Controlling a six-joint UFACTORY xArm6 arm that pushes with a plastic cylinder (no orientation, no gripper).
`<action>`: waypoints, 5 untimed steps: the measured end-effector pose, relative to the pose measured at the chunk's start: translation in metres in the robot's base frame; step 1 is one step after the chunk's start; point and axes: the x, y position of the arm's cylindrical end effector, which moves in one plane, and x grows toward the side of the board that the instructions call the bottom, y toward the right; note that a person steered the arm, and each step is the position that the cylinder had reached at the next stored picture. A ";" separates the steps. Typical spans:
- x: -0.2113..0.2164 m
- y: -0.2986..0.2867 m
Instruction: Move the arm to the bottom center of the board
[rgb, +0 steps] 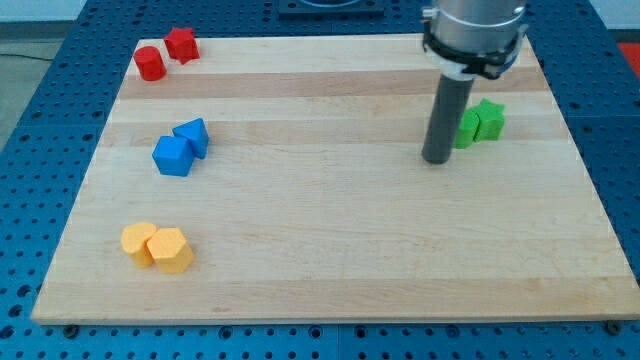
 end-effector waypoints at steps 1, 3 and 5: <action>0.021 -0.028; 0.022 -0.072; 0.060 -0.089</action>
